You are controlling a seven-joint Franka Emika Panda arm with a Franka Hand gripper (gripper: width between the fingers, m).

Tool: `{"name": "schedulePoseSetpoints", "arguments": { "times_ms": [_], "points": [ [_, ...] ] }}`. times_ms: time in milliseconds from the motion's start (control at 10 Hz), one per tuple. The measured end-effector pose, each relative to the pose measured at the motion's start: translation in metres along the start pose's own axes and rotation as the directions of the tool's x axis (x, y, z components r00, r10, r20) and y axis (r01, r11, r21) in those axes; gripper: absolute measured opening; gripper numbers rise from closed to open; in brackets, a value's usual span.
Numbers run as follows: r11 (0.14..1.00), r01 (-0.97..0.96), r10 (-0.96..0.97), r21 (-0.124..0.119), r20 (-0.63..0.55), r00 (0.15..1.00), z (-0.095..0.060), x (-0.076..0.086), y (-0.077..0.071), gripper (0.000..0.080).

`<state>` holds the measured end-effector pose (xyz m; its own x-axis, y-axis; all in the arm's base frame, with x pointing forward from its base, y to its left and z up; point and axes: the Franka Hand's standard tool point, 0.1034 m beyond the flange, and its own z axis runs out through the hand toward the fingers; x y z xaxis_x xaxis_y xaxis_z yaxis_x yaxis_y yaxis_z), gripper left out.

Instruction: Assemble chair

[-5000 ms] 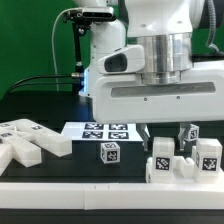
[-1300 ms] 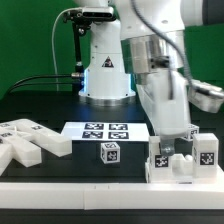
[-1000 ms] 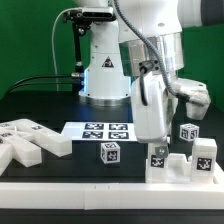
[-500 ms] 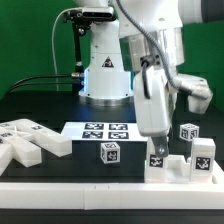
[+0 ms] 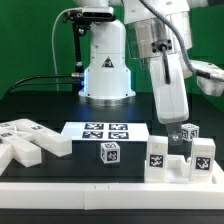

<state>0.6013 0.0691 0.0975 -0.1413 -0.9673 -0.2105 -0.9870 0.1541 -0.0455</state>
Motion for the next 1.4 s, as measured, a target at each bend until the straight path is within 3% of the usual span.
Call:
{"name": "schedulePoseSetpoints", "arguments": {
  "times_ms": [300,400,600,700,900,1000,1100,1300,1400],
  "points": [
    [0.976,0.216,-0.216,0.009,0.0,0.976,-0.004,-0.002,0.002,0.0649],
    [0.944,0.33,-0.33,0.011,-0.008,0.944,-0.004,0.001,0.012,0.0649],
    [0.817,0.576,-0.576,-0.018,-0.01,0.817,-0.002,-0.003,0.031,0.0649],
    [0.827,0.562,-0.561,0.002,-0.053,0.826,-0.001,-0.007,0.033,0.0649],
    [0.702,0.712,-0.712,-0.015,-0.054,0.7,-0.001,-0.004,0.033,0.0649],
    [0.615,0.788,-0.788,-0.019,-0.06,0.613,-0.001,-0.004,0.034,0.0649],
    [0.432,0.902,-0.899,-0.023,-0.097,0.428,-0.002,-0.001,0.039,0.0649],
    [0.164,0.984,-0.977,-0.068,-0.148,0.152,-0.001,0.018,0.049,0.0649],
    [0.127,0.988,-0.977,-0.087,-0.182,0.11,0.004,0.023,0.053,0.0649]
  ]
}}
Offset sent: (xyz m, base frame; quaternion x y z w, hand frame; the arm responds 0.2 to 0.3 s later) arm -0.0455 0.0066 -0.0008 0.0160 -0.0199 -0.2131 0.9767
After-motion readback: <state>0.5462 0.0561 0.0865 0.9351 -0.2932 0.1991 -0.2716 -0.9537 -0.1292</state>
